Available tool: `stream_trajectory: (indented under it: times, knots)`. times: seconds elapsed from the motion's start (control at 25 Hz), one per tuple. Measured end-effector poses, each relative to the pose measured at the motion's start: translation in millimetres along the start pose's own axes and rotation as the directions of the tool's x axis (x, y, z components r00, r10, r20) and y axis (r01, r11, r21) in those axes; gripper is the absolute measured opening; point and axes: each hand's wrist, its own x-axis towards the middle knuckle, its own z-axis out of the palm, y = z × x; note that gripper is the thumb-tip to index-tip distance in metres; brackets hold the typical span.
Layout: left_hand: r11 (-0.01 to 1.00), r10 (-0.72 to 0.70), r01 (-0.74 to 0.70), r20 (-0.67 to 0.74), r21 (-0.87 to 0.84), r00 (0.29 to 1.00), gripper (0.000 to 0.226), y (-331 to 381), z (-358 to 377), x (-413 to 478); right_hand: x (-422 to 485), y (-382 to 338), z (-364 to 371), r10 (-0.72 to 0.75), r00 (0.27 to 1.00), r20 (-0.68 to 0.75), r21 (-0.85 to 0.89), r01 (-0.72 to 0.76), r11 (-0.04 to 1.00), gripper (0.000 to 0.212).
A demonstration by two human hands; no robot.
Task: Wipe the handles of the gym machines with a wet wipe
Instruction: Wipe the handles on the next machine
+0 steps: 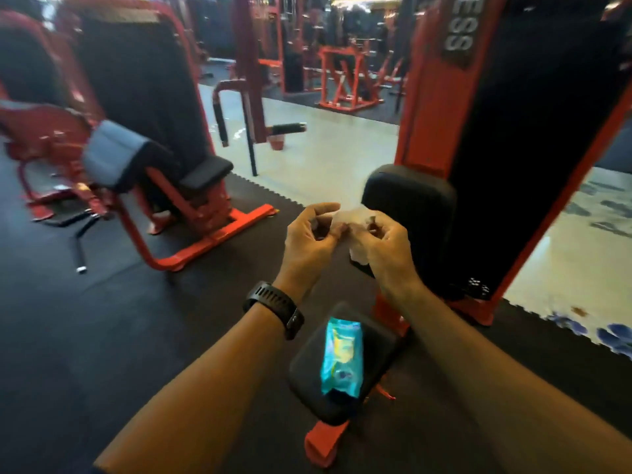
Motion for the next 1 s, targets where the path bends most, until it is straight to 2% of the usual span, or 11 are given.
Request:
stream_trajectory:
  times: [0.12,0.24,0.48,0.6,0.8,0.88,1.0]
  knots:
    - [0.998,0.028,-0.020,-0.122,0.065,0.992,0.028,17,-87,-21,-27,-18,85,-0.085,0.990,0.114,0.037,0.081,0.996,0.012]
    - [0.987,0.080,-0.056,-0.162,0.151,0.984,0.024,33,-156,-37,-53,-38,152,-0.148,0.978,0.145,0.058,0.141,0.988,0.009]
    - [0.969,0.131,-0.097,-0.138,0.228,0.982,0.022,41,-239,-32,-67,-63,225,-0.026,0.975,0.220,0.098,0.004,0.995,0.018]
    - [0.958,0.164,-0.124,-0.138,0.259,0.977,0.021,32,-262,-13,-53,-60,250,0.008,0.981,0.194,0.137,-0.035,0.990,0.032]
    - [0.932,0.229,-0.179,-0.127,0.316,0.965,0.019,4,-306,58,3,-49,304,-0.026,0.985,0.173,0.101,0.008,0.995,0.020]
    - [0.907,0.255,-0.196,-0.117,0.373,0.960,0.018,-5,-323,93,32,-45,324,-0.013,0.988,0.157,0.095,-0.002,0.995,0.006]
    - [0.866,0.275,-0.217,-0.068,0.452,0.959,0.017,-12,-348,154,86,-41,357,-0.028,0.996,0.088,0.084,0.021,0.996,0.016]
